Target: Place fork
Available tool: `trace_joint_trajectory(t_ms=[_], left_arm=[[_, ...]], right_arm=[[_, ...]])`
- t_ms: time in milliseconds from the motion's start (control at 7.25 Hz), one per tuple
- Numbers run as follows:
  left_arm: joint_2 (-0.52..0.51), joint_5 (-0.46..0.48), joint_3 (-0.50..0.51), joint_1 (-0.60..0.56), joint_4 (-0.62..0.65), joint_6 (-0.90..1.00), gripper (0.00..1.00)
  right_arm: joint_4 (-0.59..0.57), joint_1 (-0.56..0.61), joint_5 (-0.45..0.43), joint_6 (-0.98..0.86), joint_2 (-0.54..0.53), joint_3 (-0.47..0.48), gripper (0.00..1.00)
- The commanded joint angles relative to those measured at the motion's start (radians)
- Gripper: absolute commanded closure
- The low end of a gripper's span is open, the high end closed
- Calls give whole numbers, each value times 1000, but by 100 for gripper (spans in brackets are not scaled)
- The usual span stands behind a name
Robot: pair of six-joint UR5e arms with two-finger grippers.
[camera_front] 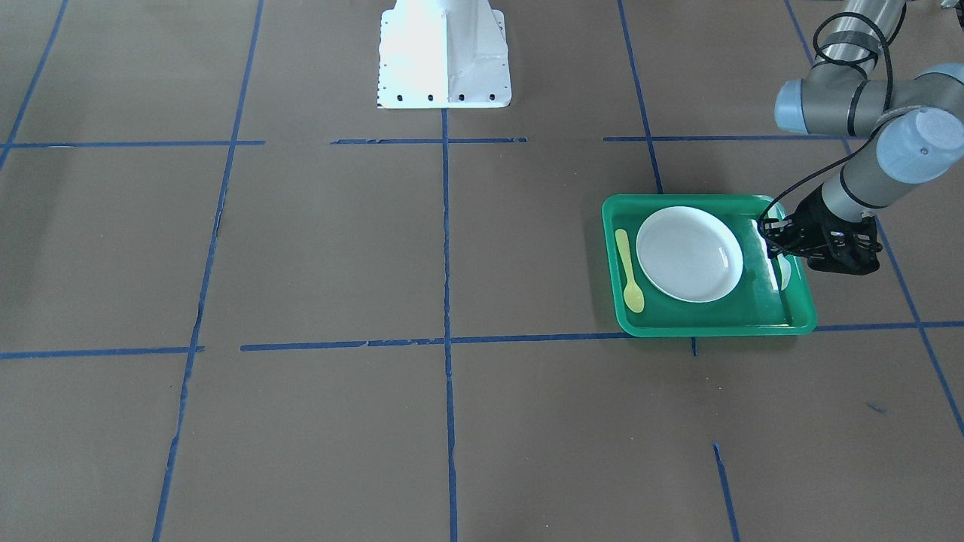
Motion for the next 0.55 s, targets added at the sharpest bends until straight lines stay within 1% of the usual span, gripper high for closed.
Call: trace_joint_trajectory(t_ms=[0,138,276,414], left_arm=[[-25,0,26,-3,-3,7,14],[-25,1,26,-10,-6,9,1],[-23,1,26,-47,-5,17,1],[-23,-5,23,-131,7,124,1]], right_arm=[[0,0,0,0,0,0,0],[0,0,0,0,0,0,0],[0,0,0,1,0,0,0],[0,0,0,0,0,0,0]])
